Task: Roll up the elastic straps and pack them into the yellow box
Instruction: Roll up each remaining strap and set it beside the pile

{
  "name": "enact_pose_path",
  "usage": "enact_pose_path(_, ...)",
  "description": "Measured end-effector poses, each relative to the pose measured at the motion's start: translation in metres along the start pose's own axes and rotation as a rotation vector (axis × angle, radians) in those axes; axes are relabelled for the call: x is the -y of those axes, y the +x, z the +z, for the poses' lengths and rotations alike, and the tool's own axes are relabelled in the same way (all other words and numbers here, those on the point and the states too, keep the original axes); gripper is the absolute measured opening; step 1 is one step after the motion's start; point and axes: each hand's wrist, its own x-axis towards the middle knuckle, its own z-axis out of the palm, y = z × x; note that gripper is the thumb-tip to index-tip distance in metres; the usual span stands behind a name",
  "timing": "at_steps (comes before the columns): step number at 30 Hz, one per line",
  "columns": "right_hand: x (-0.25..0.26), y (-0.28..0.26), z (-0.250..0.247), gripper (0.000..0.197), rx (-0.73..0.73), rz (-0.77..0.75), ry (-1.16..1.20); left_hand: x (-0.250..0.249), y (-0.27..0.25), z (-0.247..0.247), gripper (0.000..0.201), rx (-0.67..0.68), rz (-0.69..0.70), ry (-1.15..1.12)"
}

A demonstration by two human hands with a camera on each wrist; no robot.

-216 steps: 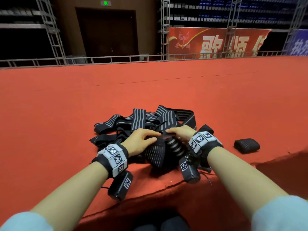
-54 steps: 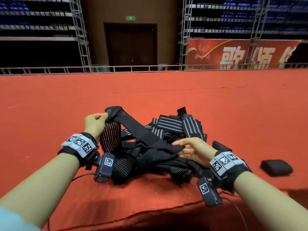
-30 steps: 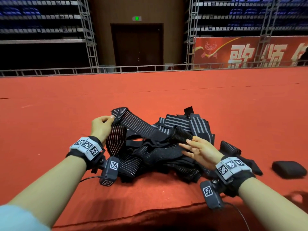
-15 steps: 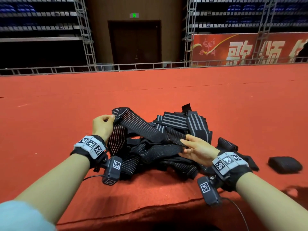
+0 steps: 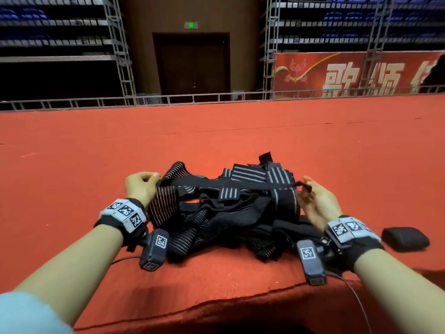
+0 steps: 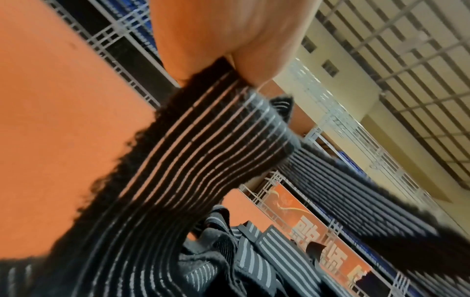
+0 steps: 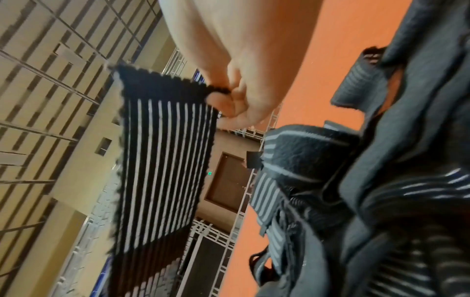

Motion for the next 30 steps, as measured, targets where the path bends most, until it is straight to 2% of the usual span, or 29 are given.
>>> enact_pose_path(2,0.003,0.000,0.011,0.022,-0.069,-0.071,0.075,-0.008,-0.002,0.000,0.019,-0.058,0.035,0.036)
enact_pose_path(5,0.010,0.005,0.019,0.022,-0.106,-0.027,0.191,-0.020,-0.007,-0.007,0.019,-0.104,0.171,0.155)
enact_pose_path(8,0.015,0.010,0.020,0.022,-0.132,-0.004,0.280,-0.019,-0.010,-0.012,0.017,-0.040,0.466,0.378)
enact_pose_path(10,0.013,0.008,0.022,0.023,-0.114,-0.001,0.256,-0.017,-0.013,-0.011,0.015,0.008,0.526,0.482)
enact_pose_path(11,0.010,0.006,0.024,0.023,-0.091,-0.011,0.167,-0.019,-0.016,-0.010,0.016,0.027,0.506,0.500)
enact_pose_path(13,0.000,-0.003,0.033,0.023,0.020,-0.096,-0.229,-0.029,-0.024,-0.003,0.020,0.085,0.459,0.451)
enact_pose_path(16,-0.020,-0.025,0.057,0.013,0.355,-0.245,-0.961,-0.054,-0.047,0.017,0.025,0.211,0.439,0.327)
enact_pose_path(18,-0.032,-0.040,0.075,0.011,0.595,-0.248,-1.239,-0.066,-0.060,0.030,0.029,0.253,0.437,0.280)
enact_pose_path(19,-0.037,-0.046,0.083,0.008,0.652,-0.270,-1.323,-0.069,-0.064,0.035,0.031,0.271,0.434,0.273)
enact_pose_path(22,-0.043,-0.057,0.096,0.024,0.636,-0.396,-1.429,-0.072,-0.072,0.041,0.037,0.323,0.391,0.281)
enact_pose_path(25,-0.046,-0.060,0.100,0.037,0.602,-0.567,-1.473,-0.070,-0.078,0.042,0.033,0.351,0.399,0.272)
enact_pose_path(28,-0.052,-0.059,0.103,0.021,0.557,-0.666,-1.513,-0.067,-0.083,0.044,0.030,0.389,0.434,0.247)
enact_pose_path(30,-0.055,-0.050,0.099,0.008,0.478,-0.630,-1.521,-0.064,-0.084,0.043,0.026,0.382,0.462,0.210)
